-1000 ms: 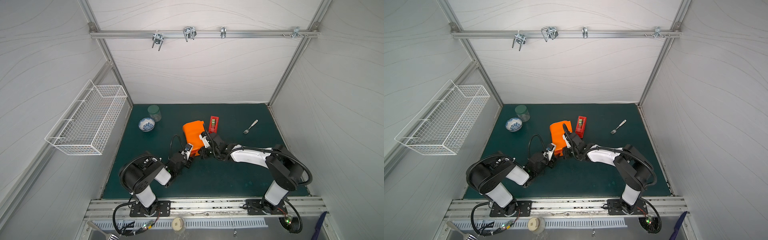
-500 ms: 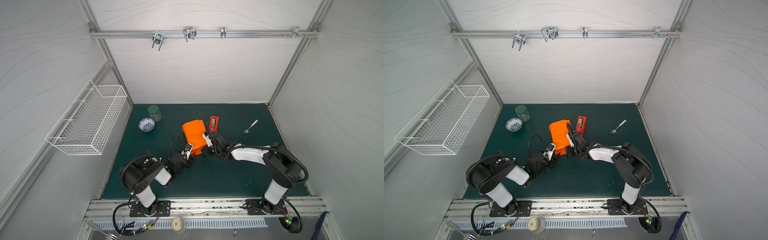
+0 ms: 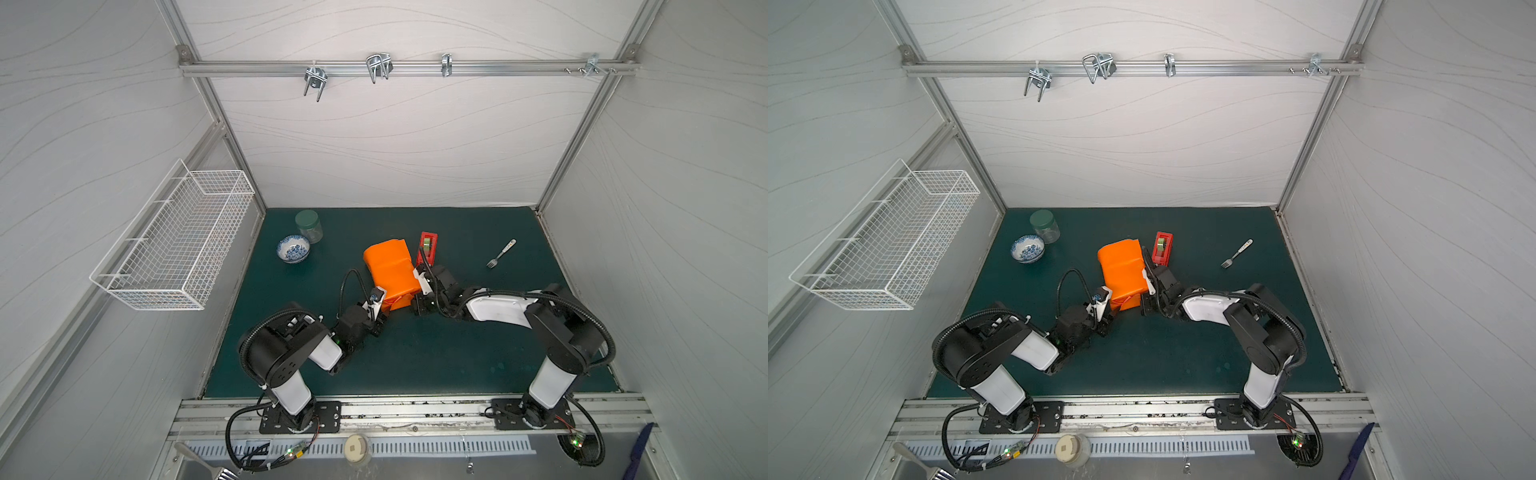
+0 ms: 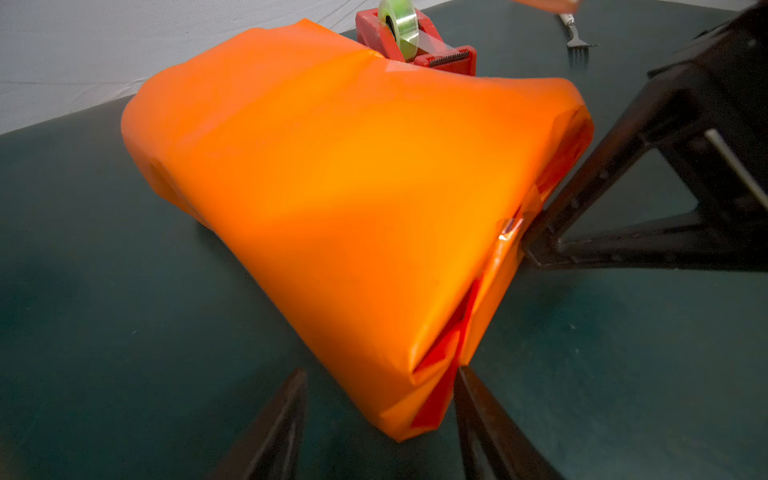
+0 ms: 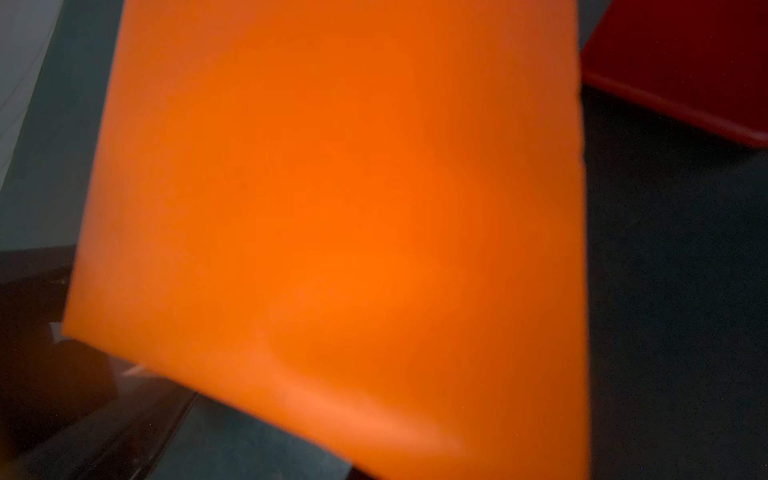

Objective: Wrap the gift box in paper

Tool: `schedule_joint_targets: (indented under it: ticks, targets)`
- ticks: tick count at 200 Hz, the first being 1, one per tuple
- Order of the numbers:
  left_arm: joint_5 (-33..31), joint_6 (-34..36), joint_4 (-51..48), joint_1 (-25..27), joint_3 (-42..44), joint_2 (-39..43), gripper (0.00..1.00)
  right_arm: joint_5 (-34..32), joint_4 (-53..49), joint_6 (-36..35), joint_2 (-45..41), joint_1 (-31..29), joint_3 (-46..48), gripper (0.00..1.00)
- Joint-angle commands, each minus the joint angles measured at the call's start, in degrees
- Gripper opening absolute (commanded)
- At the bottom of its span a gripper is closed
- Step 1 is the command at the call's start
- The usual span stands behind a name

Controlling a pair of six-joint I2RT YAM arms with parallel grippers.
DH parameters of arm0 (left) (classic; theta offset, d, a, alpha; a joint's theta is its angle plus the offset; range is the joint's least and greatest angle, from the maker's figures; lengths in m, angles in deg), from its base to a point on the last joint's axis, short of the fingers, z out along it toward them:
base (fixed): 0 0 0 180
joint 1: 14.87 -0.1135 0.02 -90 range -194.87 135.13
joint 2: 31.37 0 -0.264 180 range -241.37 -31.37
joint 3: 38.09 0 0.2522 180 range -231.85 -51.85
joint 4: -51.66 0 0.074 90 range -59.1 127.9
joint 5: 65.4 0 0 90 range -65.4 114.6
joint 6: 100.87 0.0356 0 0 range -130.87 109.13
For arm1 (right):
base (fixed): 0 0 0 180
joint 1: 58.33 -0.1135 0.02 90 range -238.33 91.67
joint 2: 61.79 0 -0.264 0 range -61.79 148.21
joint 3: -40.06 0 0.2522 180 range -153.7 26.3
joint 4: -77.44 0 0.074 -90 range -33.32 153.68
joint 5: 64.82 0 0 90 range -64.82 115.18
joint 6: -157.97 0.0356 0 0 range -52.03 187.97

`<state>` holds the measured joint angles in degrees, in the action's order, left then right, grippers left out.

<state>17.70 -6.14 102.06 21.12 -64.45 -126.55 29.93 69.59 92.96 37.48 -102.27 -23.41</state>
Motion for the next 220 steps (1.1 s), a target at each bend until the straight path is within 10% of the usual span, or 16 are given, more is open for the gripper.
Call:
schedule_joint_targets:
  ticks: [1, 93, 134, 220]
  targets:
    - [0.0, 0.8, 3.4, -0.3, 0.0, 0.6, 0.58, 0.2, 0.8, -1.0, -0.9, 0.9, 0.6, 0.04]
    - [1.8, -4.6, -0.8, -0.3, 2.5, 11.2, 0.75, 4.8, -4.4, -3.0, -19.5, 6.8, 9.2, 0.27]
    - [0.1, -15.9, -29.0, -0.3, -1.3, 29.2, 0.81, 3.7, -7.2, -6.4, -19.2, 2.0, 4.5, 0.46]
    - [1.8, -29.2, -63.7, -7.4, -23.8, 28.6, 0.71, 8.9, 1.8, -2.7, -6.5, -3.4, -1.4, 0.04]
